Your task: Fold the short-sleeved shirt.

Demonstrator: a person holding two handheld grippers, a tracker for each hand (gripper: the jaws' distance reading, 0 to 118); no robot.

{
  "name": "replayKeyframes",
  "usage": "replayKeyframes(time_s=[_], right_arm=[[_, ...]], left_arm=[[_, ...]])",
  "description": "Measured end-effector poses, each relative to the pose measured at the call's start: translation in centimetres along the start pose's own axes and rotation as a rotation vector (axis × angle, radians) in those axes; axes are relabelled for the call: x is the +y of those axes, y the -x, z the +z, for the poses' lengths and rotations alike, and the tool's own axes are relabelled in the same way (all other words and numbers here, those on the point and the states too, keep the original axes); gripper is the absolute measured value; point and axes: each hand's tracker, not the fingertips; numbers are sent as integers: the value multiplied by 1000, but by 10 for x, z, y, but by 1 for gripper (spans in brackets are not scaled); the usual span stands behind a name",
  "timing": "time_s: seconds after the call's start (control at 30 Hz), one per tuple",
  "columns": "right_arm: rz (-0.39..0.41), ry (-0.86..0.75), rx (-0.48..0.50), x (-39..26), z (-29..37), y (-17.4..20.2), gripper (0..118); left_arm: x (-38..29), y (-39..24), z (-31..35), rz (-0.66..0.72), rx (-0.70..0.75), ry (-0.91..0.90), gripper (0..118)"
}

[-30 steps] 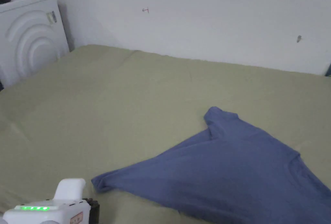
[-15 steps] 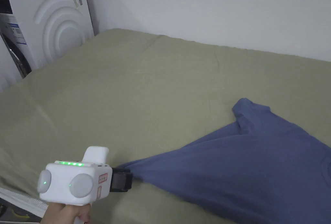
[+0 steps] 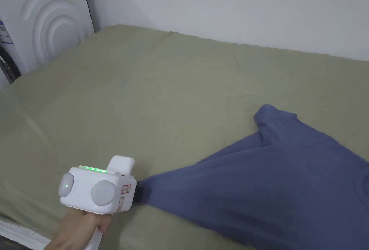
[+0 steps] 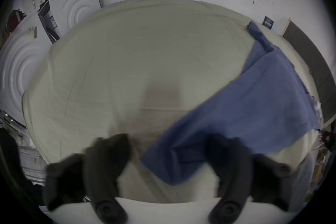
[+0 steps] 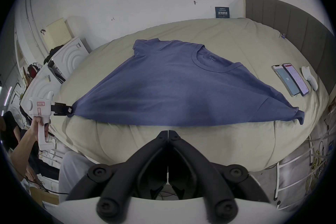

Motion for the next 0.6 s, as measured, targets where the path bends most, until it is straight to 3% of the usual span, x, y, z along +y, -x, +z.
replayKeyframes(time_s=[0.03, 0.4, 0.6], right_arm=[[-1, -1, 5, -1, 0, 2, 0], [6, -20, -16, 11, -4, -11, 0], [106, -35, -39, 61, -38, -13, 0]], left_arm=[[-1, -5, -1, -17, 58, 10, 4], [-4, -7, -3, 19, 83, -3, 4], [-5, -6, -1, 28, 81, -4, 4]])
